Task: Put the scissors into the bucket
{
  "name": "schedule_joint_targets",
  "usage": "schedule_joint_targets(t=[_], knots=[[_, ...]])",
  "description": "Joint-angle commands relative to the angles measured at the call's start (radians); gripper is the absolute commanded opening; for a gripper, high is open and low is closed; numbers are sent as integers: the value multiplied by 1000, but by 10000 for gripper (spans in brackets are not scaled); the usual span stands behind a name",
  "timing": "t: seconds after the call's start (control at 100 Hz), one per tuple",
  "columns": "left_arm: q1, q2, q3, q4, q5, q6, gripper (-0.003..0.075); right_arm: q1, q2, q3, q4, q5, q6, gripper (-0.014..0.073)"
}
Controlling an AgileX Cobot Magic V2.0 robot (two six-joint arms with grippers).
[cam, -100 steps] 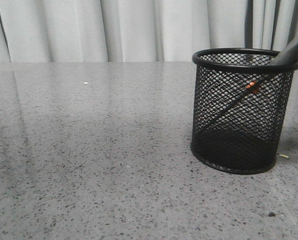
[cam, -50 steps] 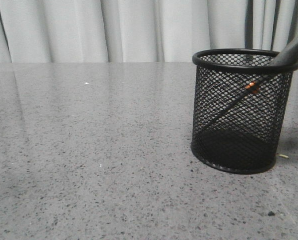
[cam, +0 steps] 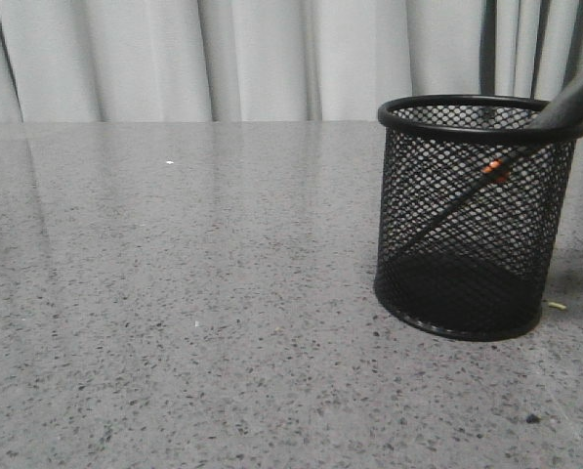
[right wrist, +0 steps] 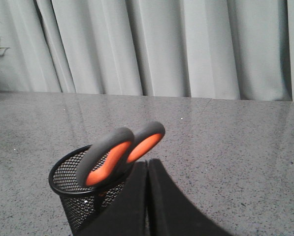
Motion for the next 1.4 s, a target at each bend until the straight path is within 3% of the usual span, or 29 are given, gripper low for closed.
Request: schedule_joint_targets(t=[0.0, 0.82, 0.91, 1.09, 1.39], knots=[[-7, -9, -26, 2, -73, -10, -20, -5, 12, -24, 1, -88, -10, -63], [-7, -9, -24, 21, -62, -10, -20, -5, 12, -24, 1, -88, -10, -63], [13, -9, -24, -74, -48, -10, -20, -5, 12, -24, 1, -88, -10, -63], [202, -9, -20, -197, -55, -10, -20, -5, 12, -24, 1, -88, -10, -63], [714, -9, 109, -455, -138, -10, -19, -5, 12, -24, 1, -88, -10, -63]])
